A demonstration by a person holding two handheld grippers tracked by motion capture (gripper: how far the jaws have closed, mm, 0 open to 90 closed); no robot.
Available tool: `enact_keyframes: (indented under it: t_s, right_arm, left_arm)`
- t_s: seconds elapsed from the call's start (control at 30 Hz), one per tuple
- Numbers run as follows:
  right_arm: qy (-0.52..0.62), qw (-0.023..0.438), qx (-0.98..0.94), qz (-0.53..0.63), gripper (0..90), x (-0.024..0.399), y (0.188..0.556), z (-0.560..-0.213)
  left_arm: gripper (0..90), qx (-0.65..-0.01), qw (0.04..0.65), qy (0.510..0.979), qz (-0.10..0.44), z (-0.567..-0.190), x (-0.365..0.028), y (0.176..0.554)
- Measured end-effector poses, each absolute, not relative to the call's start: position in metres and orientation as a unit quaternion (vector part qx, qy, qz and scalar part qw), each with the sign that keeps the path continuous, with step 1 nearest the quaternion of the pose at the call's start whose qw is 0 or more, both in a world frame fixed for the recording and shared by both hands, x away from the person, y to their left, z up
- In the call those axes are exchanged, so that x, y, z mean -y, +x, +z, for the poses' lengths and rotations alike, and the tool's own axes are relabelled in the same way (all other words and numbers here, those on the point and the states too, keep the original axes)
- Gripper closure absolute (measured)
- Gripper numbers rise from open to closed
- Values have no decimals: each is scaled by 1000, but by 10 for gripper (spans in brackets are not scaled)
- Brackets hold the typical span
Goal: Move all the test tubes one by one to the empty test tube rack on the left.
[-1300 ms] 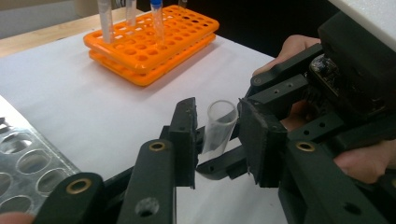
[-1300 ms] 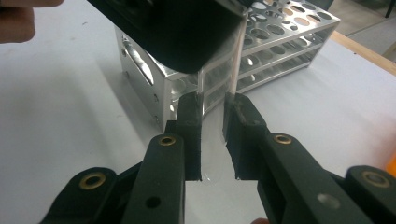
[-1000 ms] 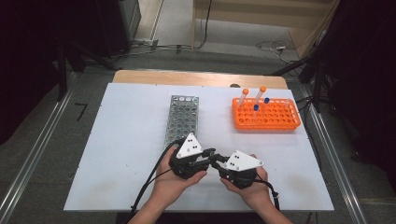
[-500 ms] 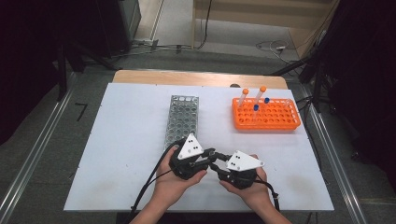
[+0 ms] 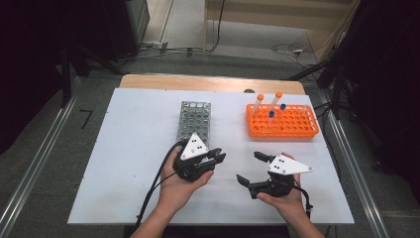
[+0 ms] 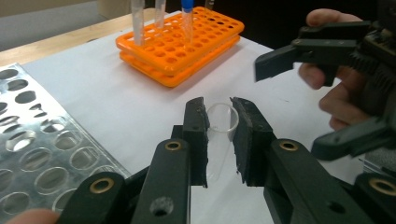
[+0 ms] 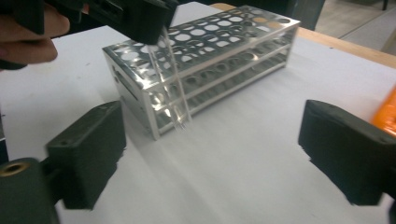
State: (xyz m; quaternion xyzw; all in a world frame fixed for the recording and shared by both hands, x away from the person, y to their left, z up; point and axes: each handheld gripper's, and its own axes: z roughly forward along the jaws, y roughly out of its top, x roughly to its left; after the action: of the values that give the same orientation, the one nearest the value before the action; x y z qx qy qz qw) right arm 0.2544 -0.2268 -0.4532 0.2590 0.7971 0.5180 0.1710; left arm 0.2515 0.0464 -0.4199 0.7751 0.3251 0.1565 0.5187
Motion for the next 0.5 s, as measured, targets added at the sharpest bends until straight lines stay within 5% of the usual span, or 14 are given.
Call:
enact_keyframes:
  t_s: [0.5]
  right_arm:
    - [306,177,-774,526,0,285,257,-453]
  left_arm:
    - [764,-335,505,775,182,-408,-64,285]
